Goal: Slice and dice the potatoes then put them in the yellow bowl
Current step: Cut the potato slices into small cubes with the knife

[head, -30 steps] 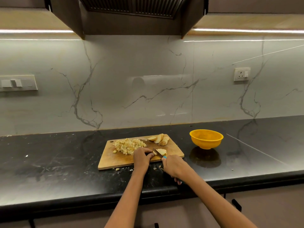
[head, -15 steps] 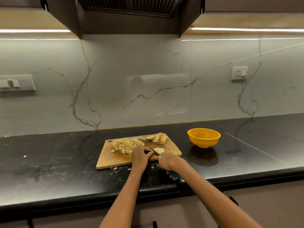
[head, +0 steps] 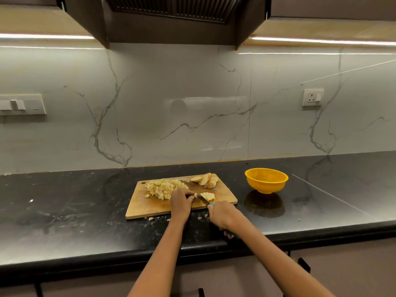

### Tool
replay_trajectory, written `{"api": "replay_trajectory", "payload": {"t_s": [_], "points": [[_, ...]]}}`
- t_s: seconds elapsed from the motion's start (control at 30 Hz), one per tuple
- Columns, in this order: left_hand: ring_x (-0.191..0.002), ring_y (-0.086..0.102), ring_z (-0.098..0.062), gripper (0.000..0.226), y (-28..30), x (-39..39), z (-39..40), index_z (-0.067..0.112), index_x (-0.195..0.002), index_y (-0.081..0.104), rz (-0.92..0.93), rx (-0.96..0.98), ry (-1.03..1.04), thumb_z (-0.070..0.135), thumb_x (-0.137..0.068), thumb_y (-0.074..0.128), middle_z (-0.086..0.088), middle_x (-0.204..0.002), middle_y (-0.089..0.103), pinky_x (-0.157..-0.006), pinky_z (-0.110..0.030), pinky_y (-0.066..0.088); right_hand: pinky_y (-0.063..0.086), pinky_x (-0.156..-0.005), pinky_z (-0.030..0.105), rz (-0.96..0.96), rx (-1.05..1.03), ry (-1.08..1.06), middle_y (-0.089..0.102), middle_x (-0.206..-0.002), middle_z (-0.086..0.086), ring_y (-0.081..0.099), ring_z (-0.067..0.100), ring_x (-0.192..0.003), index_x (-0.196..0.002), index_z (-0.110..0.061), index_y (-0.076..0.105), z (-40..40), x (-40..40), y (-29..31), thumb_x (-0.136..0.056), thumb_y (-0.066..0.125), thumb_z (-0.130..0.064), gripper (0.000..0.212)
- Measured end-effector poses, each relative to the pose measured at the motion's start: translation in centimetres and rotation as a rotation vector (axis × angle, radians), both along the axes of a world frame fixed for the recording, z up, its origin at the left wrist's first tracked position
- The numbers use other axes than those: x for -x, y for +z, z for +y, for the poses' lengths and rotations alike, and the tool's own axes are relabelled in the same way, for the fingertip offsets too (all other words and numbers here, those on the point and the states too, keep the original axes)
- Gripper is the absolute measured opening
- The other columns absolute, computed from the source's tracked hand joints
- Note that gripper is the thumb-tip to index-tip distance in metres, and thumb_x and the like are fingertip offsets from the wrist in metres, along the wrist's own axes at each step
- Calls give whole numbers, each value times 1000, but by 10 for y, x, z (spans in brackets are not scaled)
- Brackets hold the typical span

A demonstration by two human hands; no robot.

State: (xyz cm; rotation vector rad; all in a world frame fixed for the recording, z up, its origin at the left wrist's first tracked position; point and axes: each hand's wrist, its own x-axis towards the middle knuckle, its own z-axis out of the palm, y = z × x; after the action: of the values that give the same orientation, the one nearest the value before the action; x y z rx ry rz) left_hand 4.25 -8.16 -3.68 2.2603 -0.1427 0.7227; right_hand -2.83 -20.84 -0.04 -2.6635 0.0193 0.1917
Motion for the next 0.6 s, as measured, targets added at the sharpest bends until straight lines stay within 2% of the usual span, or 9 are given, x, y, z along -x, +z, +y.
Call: {"api": "replay_trajectory", "payload": {"t_s": [0.07,0.13,0.23,0.33,0.4,0.5,0.57,0.6], "points": [[-97,64,-18,17,0,3,1,5,-99,73,0,27,2,6,-83,67,-9,-101,71,-87,-20,41,49,-43,31,-44,-51,1,52,-60,11,54,23,-49,-88,-1,49,-1,4,3,-104,21,-27,41],[-98,64,-17,17,-1,6,3,5,-99,73,11,47,-2,6,-82,67,-9,-102,71,-84,-15,38,55,-59,37,-80,-95,-15,51,-62,9,56,24,-58,-86,-4,46,-4,7,4,-105,20,-25,38],[-96,64,-16,17,-2,8,6,7,-97,73,24,77,-4,8,-81,70,-8,-100,72,-85,-16,39,56,-64,36,-100,-170,-114,57,-75,11,59,22,-63,-91,-3,48,-12,7,2,-103,25,-33,39],[-97,64,-15,19,-2,9,7,8,-96,73,33,93,-15,14,-78,73,-6,-99,72,-86,-17,38,54,-83,37,-109,-128,-195,55,-92,10,59,23,-86,-105,-7,54,-22,8,2,-102,32,-32,33],[-96,63,-15,23,-3,9,7,8,-95,73,37,91,-41,19,-75,76,-5,-97,72,-85,-19,40,52,-86,35,-80,-80,-210,53,-94,9,55,22,-88,-106,-8,54,-24,12,2,-101,35,-28,28],[-89,63,-13,31,-4,8,6,9,-94,74,59,73,-78,26,-69,81,-4,-94,72,-79,-20,45,55,-82,34,-67,-38,-178,55,-83,10,58,23,-83,-85,-6,48,-12,14,2,-101,34,-22,26],[-82,63,-10,33,-5,9,5,9,-91,74,51,63,-89,30,-66,83,-3,-90,72,-71,-16,43,55,-60,29,-67,-14,-143,53,-66,7,60,23,-66,-71,-6,47,3,8,3,-100,34,-18,33],[-79,62,-10,34,-4,9,6,9,-90,74,41,58,-84,31,-66,83,-3,-88,72,-69,-16,43,49,-47,25,-59,-1,-121,53,-60,6,58,21,-55,-68,-7,47,10,2,3,-98,34,-15,33]]}}
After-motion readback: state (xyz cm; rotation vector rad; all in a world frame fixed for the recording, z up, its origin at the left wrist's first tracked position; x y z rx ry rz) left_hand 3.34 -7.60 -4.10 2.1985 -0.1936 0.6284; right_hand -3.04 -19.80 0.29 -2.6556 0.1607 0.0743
